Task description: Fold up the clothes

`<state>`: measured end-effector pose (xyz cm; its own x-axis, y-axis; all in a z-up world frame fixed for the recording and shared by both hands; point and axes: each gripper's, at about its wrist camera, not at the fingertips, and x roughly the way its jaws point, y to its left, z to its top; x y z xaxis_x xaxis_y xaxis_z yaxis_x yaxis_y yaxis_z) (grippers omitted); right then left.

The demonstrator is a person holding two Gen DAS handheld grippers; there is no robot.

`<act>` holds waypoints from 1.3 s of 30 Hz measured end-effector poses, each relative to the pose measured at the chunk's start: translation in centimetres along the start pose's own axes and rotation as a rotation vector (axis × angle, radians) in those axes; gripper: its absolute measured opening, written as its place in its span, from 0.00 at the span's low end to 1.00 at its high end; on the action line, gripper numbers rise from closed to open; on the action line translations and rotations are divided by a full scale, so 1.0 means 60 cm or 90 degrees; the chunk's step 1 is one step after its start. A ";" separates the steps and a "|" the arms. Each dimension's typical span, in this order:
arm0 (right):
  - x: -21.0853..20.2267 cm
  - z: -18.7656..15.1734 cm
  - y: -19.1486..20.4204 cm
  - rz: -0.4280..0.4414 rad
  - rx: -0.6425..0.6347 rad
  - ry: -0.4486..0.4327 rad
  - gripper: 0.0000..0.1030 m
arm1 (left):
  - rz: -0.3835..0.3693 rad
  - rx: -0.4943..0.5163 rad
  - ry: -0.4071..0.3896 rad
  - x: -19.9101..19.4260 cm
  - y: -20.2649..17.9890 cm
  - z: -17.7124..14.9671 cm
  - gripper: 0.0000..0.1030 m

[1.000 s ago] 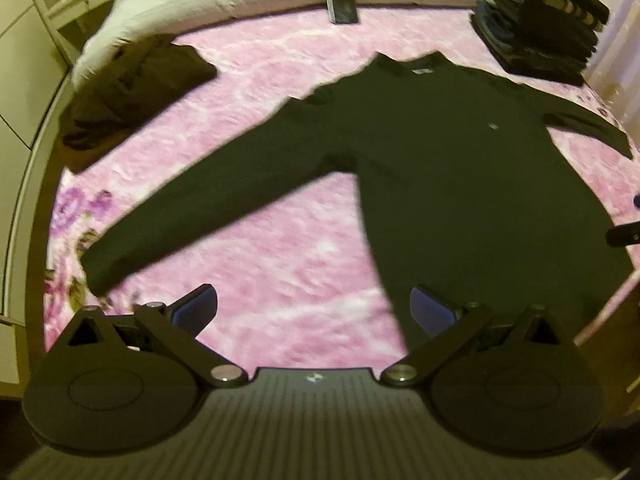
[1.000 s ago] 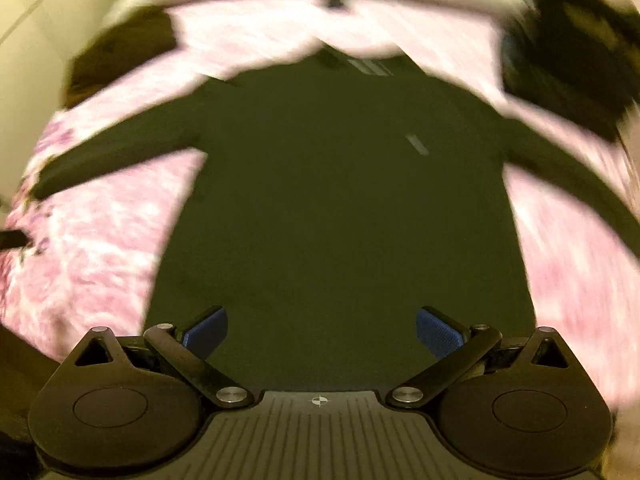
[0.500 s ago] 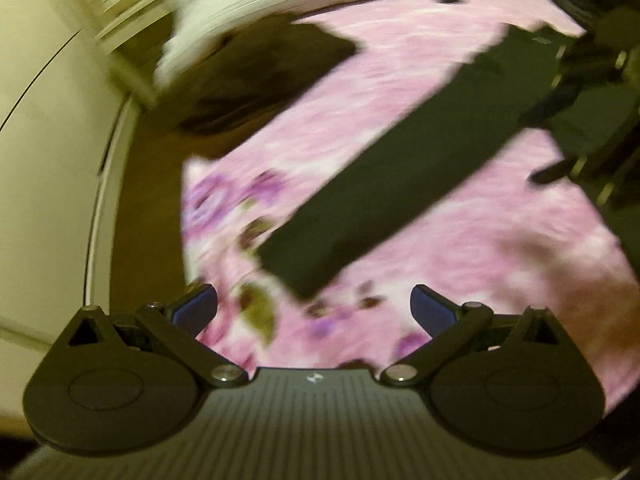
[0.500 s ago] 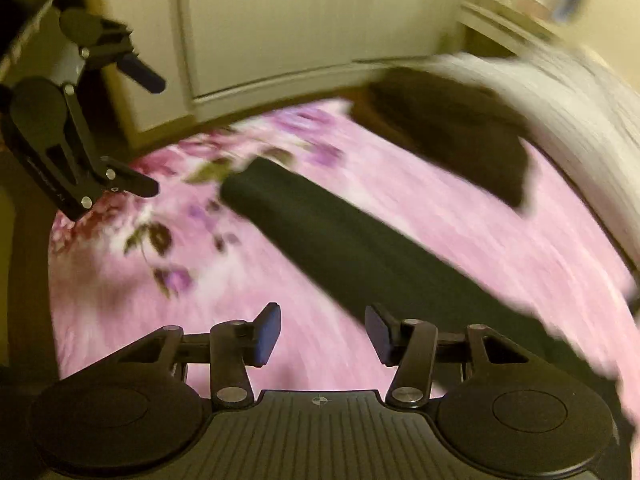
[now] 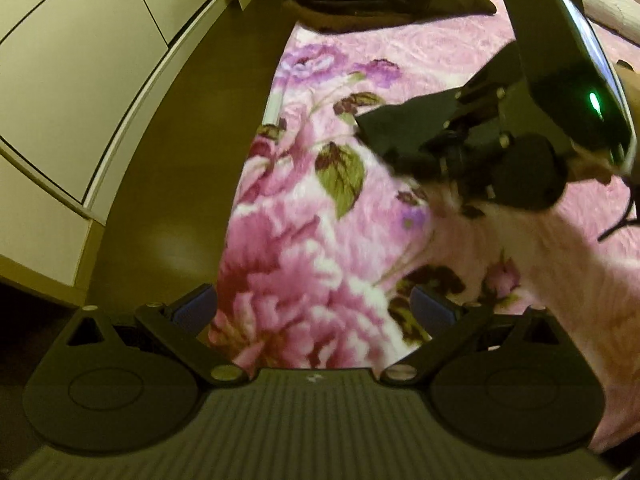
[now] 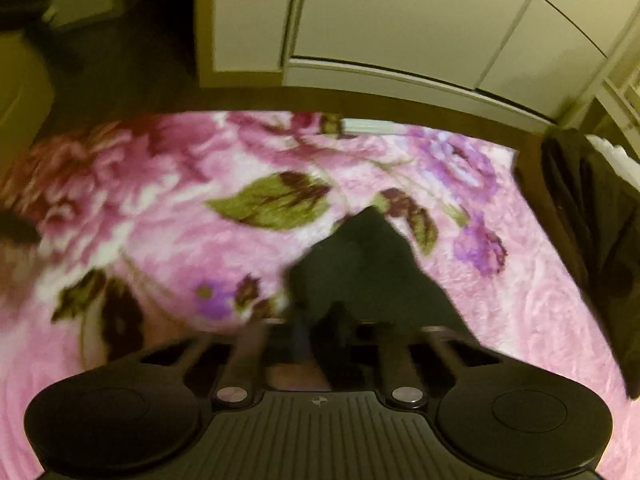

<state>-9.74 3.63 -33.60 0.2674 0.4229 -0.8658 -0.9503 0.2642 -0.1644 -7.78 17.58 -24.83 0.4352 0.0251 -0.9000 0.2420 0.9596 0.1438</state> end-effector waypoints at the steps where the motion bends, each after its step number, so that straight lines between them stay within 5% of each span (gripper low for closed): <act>1: -0.011 0.003 -0.010 0.003 0.024 -0.013 0.04 | -0.003 -0.001 0.002 -0.001 -0.002 -0.002 0.98; 7: -0.135 -0.018 -0.121 0.022 0.300 -0.133 0.04 | -0.049 0.059 -0.020 -0.007 -0.053 0.044 0.98; 11: -0.300 -0.107 -0.224 -0.100 0.494 -0.262 0.04 | -0.090 0.141 -0.058 -0.020 -0.123 0.097 0.98; 16: -0.557 -0.374 -0.281 -0.418 0.711 -0.387 0.04 | -0.145 0.236 -0.113 -0.035 -0.246 0.152 0.98; 18: -0.611 -0.514 -0.268 -0.518 0.811 -0.364 0.04 | -0.170 0.271 -0.123 -0.041 -0.318 0.165 0.98; 20: -0.612 -0.665 -0.252 -0.543 0.930 -0.298 0.04 | -0.188 0.304 -0.128 -0.046 -0.390 0.176 0.98; 23: -0.583 -0.838 -0.234 -0.513 1.057 -0.226 0.04 | -0.221 0.338 -0.130 -0.054 -0.499 0.179 0.98; 26: -0.551 -0.926 -0.230 -0.439 1.118 -0.212 0.04 | -0.240 0.382 -0.122 -0.057 -0.605 0.175 0.98; 29: -0.560 -0.950 -0.241 -0.393 1.114 -0.245 0.04 | -0.250 0.424 -0.115 -0.064 -0.685 0.169 0.98; 33: -0.638 -0.962 -0.238 -0.417 1.066 -0.365 0.04 | -0.266 0.471 -0.111 -0.075 -0.765 0.170 0.98; 36: -0.639 -0.997 -0.229 -0.419 1.079 -0.346 0.05 | -0.274 0.496 -0.109 -0.081 -0.806 0.178 0.98; 37: -0.625 -1.019 -0.228 -0.404 1.107 -0.317 0.14 | -0.277 0.505 -0.107 -0.081 -0.820 0.181 0.98; 38: -0.613 -1.041 -0.225 -0.393 1.139 -0.286 0.41 | -0.279 0.513 -0.105 -0.079 -0.832 0.184 0.98; 39: -0.608 -1.060 -0.219 -0.396 1.173 -0.262 0.55 | -0.281 0.523 -0.105 -0.077 -0.846 0.186 0.98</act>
<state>-17.16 -70.38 -29.88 0.7081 0.0031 -0.7061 0.4817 0.7291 0.4862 -12.42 -34.38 -23.37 0.2605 -0.3930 -0.8819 0.9215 0.3738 0.1056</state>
